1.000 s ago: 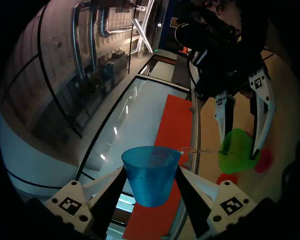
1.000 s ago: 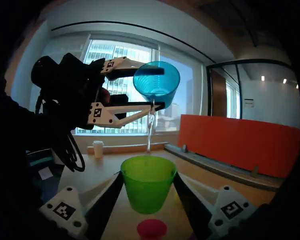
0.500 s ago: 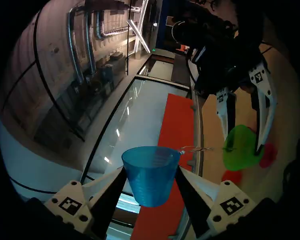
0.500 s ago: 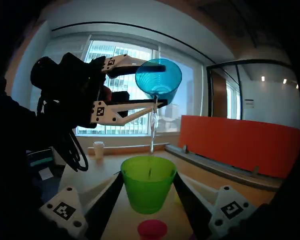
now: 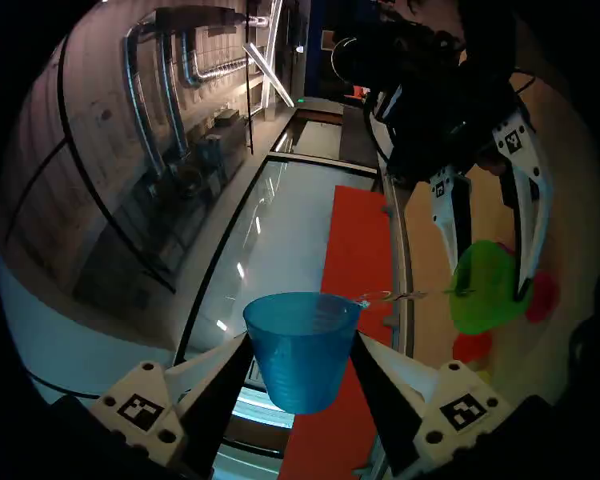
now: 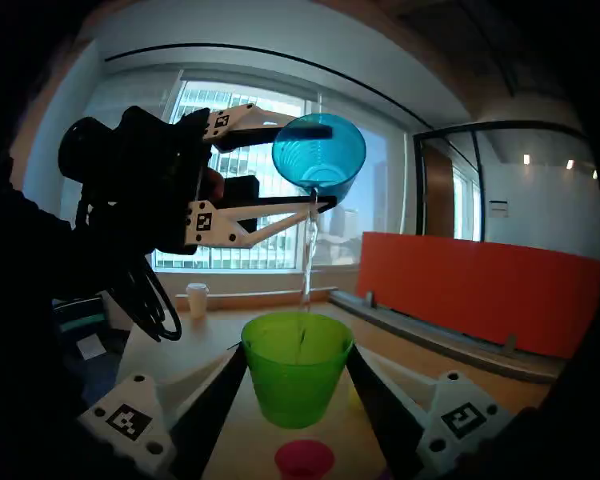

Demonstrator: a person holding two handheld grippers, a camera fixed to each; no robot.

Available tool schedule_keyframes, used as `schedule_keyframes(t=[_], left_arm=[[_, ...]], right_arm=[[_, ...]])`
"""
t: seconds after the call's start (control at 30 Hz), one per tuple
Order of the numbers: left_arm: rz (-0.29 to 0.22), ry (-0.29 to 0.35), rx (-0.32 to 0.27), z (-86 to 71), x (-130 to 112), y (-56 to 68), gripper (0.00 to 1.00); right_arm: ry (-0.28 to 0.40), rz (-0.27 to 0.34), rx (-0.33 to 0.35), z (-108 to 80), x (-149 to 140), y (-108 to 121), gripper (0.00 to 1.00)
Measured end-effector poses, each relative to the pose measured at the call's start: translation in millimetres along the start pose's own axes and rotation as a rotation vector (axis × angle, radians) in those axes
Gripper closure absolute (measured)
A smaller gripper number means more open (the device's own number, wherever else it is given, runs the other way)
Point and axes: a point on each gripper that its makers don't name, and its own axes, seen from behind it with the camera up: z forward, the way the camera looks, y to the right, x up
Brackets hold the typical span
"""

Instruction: Pour water

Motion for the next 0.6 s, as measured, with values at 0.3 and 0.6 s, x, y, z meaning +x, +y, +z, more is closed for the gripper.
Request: schedule_keyframes(t=[0.3, 0.6], left_arm=[[0.024, -0.002, 0.007, -0.1, -0.4, -4.1, 0.17], [0.061, 0.002, 0.011, 2.3, 1.2, -6.6, 0.17]], right_arm=[[-0.001, -0.002, -0.001, 0.2, -0.7, -0.1, 0.10], [-0.001, -0.006, 0.000, 0.5, -1.4, -0.7, 0.11]])
